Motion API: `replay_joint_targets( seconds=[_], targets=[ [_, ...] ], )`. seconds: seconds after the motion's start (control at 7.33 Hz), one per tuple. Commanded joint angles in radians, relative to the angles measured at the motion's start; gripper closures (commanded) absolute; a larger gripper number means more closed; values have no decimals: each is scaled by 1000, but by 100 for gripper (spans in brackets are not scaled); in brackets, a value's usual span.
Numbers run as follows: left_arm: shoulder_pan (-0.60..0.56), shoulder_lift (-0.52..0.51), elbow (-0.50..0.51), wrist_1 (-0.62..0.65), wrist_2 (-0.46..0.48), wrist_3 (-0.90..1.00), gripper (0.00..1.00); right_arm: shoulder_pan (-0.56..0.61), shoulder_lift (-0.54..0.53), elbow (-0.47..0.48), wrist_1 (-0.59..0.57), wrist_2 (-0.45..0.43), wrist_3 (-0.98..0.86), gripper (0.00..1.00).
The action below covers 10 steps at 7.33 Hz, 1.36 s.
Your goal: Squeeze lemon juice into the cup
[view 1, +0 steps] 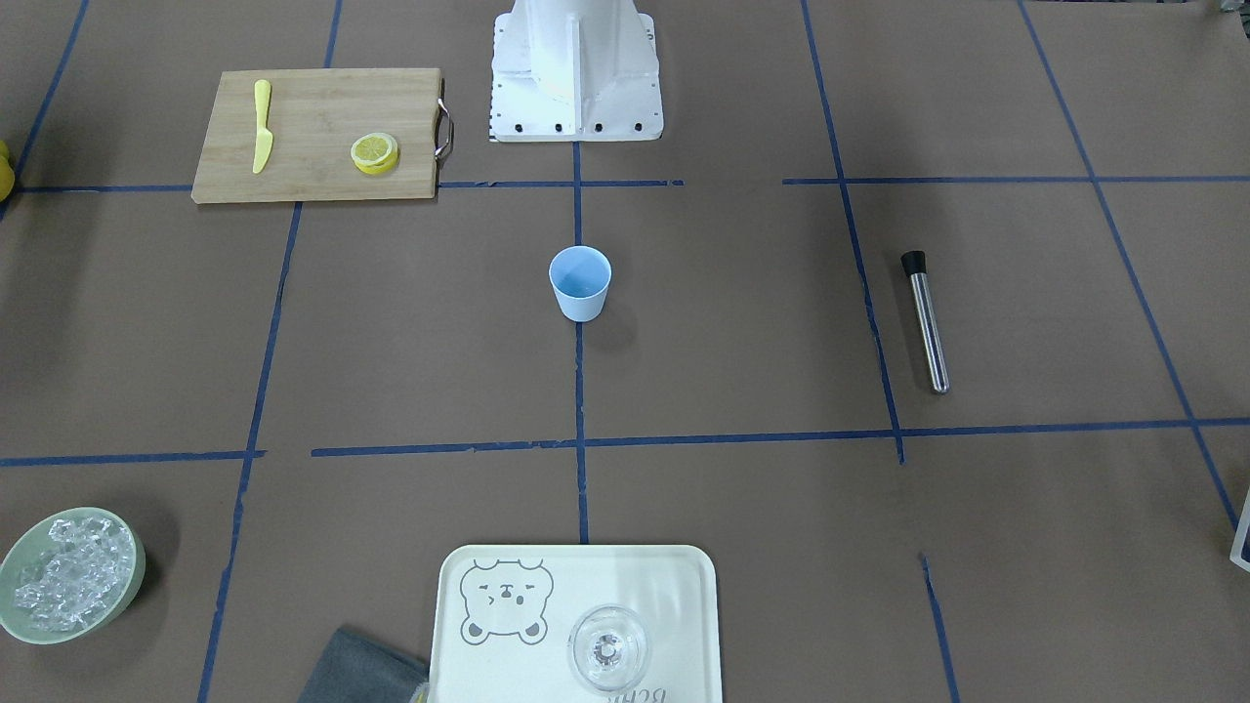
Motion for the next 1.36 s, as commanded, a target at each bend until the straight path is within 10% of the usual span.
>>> replay_joint_targets(
  seconds=[0.0, 0.68, 1.23],
  targets=[
    [1, 1, 2, 1, 0, 0, 0, -14, 4, -23, 23, 8, 15, 0],
    [1, 1, -1, 0, 0, 0, 0, -406, 74, 252, 82, -33, 464, 0],
    [4, -1, -1, -12, 0, 0, 0, -917, 67, 487, 82, -394, 1115, 0]
  ],
)
